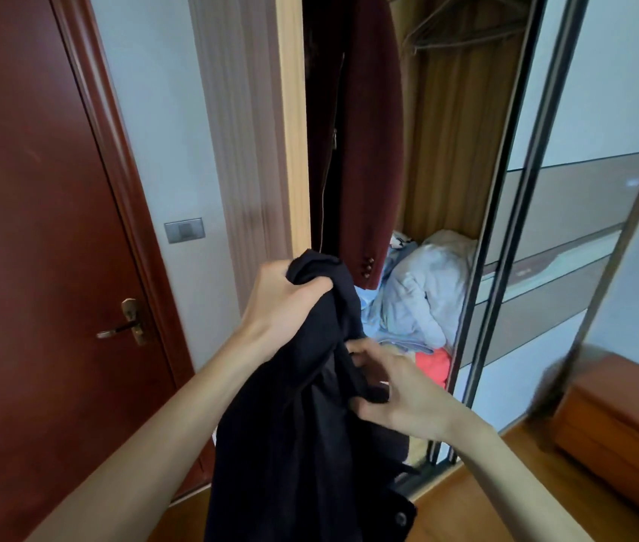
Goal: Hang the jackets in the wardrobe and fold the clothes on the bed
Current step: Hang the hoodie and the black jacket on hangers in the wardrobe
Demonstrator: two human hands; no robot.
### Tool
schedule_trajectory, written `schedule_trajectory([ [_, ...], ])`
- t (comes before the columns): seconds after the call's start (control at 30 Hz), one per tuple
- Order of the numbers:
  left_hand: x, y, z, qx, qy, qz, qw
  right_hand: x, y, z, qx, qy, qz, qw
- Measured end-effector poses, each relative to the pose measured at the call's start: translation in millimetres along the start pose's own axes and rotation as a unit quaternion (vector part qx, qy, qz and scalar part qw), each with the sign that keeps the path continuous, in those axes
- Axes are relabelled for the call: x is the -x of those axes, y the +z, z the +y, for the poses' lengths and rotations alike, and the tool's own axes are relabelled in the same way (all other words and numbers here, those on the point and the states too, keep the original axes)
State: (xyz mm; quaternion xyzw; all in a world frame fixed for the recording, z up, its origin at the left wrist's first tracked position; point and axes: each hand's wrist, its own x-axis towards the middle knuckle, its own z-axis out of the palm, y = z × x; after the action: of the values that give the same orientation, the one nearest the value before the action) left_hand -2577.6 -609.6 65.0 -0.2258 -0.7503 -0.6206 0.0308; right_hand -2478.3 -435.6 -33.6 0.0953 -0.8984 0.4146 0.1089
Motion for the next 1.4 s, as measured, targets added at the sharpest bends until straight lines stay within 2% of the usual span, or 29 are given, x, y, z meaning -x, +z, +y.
schedule_trajectory([
  [0.07, 0.9, 14.0, 0.2, -0.022, -0.002, -0.047, 0.999, 5.5, -12.1, 13.4, -0.026, 0.015, 0.005, 1.0],
  [0.17, 2.5, 30.5, -2.4, -0.066, 0.013, -0.132, 0.989, 12.4, -26.6, 28.7, -0.134, 0.083, 0.068, 0.985],
  [0.3, -2.5, 35.5, -14.9, -0.146, 0.009, -0.185, 0.972, 12.8, -61.0, 29.6, -0.306, 0.141, 0.167, 0.927],
  [0.4, 2.2, 43.3, -24.9, -0.176, 0.01, -0.23, 0.957, 4.6, -86.4, 22.6, -0.43, 0.146, 0.193, 0.87],
  [0.47, 6.5, 55.8, -39.7, -0.217, 0.026, -0.235, 0.947, -4.2, -97.0, 16.5, -0.471, 0.15, 0.203, 0.845],
  [0.57, 12.6, 79.1, -75.0, -0.234, 0.087, -0.249, 0.936, -23.6, -106.9, 8.2, -0.446, 0.13, 0.196, 0.864],
  [0.67, 20.0, 103.9, -95.7, -0.189, 0.158, -0.246, 0.937, -41.0, -110.8, 14.3, -0.377, 0.139, 0.17, 0.9],
  [0.73, 21.3, 124.3, -107.4, -0.161, 0.17, -0.243, 0.941, -45.7, -115.0, 28.4, -0.343, 0.159, 0.174, 0.909],
  [0.8, 11.3, 147.0, -124.5, -0.124, 0.14, -0.237, 0.953, -47.5, -123.8, 44.4, -0.321, 0.183, 0.198, 0.908],
  [0.9, -16.9, 170.5, -148.0, 0.017, 0.036, -0.222, 0.974, -49.5, -147.2, 69.2, -0.28, 0.22, 0.209, 0.911],
  [1.03, -62.0, 179.4, -154.9, 0.135, -0.086, -0.221, 0.962, -46.2, -198.4, 97.4, -0.278, 0.284, 0.108, 0.911],
  [1.17, -104.4, 194.8, -148.5, 0.212, -0.144, -0.225, 0.94, -42.8, -243.5, 108.6, -0.176, 0.324, 0.015, 0.93],
  [1.23, -119.9, 205.4, -142.6, 0.207, -0.132, -0.242, 0.939, -38.7, -259.2, 118.2, -0.141, 0.313, 0.022, 0.939],
  [1.3, -132.5, 216.6, -140.1, 0.155, -0.095, -0.299, 0.937, -36.0, -272.1, 124.9, -0.151, 0.29, 0.055, 0.943],
  [1.37, -140.7, 228.7, -139.3, 0.08, -0.037, -0.331, 0.939, -37.1, -283.4, 129.1, -0.171, 0.268, 0.083, 0.944],
  [1.4, -143.7, 235.1, -139.9, 0.031, 0.019, -0.325, 0.945, -39.0, -288.4, 130.4, -0.175, 0.259, 0.096, 0.945],
])
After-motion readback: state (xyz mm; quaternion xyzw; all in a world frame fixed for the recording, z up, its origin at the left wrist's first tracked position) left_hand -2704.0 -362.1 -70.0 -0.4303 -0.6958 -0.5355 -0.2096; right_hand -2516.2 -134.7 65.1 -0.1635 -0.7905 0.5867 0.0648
